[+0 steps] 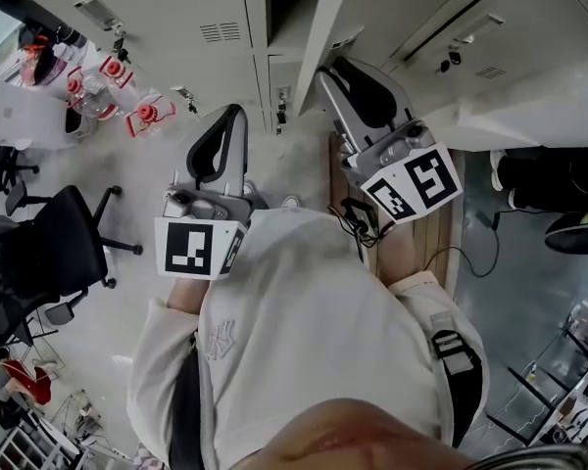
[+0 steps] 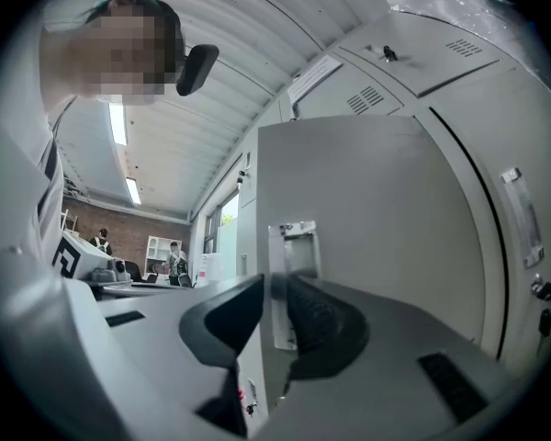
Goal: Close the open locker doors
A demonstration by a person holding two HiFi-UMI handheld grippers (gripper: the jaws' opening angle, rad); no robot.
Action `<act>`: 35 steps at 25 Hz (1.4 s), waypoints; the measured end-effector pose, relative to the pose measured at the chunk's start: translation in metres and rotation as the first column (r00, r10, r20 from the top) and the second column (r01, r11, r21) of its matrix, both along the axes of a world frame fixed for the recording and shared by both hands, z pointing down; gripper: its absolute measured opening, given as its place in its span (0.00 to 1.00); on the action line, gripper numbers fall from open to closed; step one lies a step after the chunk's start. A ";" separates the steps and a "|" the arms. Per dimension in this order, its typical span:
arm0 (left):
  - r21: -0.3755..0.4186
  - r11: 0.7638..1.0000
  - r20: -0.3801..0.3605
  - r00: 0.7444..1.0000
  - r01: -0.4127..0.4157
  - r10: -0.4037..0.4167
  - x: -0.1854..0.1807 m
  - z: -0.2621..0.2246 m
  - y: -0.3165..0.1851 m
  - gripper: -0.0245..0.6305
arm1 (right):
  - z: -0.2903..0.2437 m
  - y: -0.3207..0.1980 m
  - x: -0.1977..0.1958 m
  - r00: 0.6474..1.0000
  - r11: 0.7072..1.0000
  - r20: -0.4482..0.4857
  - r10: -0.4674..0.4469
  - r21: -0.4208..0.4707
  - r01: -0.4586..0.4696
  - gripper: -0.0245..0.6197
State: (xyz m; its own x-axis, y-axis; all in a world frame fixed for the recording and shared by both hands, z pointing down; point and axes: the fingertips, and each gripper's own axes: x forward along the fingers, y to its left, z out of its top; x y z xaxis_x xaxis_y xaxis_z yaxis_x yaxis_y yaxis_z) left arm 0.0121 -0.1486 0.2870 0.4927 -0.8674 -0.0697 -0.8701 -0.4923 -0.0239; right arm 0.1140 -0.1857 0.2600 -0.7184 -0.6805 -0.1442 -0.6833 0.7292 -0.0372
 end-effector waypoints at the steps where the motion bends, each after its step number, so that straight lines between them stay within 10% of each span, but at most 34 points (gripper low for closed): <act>1: 0.002 1.000 -0.001 1.000 0.002 -0.002 -0.003 0.000 -0.002 0.04 | 0.000 -0.004 -0.003 1.000 1.000 -0.005 0.004 0.000 -0.004 0.15; 35: -0.018 0.997 -0.009 0.997 0.077 -0.077 -0.135 -0.008 -0.060 0.04 | -0.002 -0.139 -0.047 0.930 0.935 -0.107 0.352 0.003 -0.354 0.10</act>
